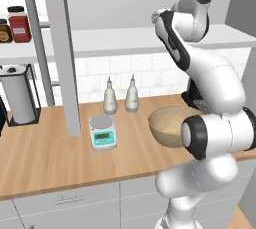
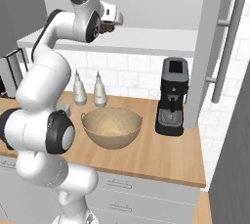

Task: Open the cabinet, pick up the bread from the cabinet and place it in the basket. Then move the basket to the dining counter.

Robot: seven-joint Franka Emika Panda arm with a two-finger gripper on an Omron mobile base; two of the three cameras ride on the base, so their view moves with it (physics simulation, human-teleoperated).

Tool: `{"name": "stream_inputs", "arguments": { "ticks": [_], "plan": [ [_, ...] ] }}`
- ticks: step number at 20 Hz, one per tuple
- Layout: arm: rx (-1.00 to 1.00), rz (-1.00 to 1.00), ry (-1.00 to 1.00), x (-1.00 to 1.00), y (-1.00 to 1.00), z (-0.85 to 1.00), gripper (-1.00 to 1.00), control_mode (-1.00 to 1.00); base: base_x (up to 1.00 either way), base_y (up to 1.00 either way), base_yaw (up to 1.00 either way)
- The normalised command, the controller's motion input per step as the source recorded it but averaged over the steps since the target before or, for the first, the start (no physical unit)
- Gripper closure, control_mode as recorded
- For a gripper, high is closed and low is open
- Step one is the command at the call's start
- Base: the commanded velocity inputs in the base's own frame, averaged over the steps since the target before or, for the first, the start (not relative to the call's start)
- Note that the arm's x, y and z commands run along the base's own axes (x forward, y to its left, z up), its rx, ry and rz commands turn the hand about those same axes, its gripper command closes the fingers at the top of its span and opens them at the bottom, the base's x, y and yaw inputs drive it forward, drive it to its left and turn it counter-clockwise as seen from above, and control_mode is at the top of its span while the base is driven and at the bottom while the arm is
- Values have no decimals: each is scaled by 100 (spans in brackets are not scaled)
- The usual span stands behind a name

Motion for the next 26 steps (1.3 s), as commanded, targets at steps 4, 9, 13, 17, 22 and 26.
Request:
{"name": "stream_inputs", "arguments": {
  "ticks": [4,9,13,17,22,26],
  "plan": [
    [0,0,0,-100,4,-13,100,-100,0,0,0],
    [0,0,3,-100,-4,-5,100,-100,0,0,0],
    [0,0,16,-100,-20,-11,100,-100,0,0,0],
    [6,0,10,-100,-3,-34,100,-100,0,0,0],
    [8,0,11,-97,0,-85,100,-100,0,0,0],
    [2,0,14,-40,-8,-100,100,-100,0,0,0]
  ]
}}
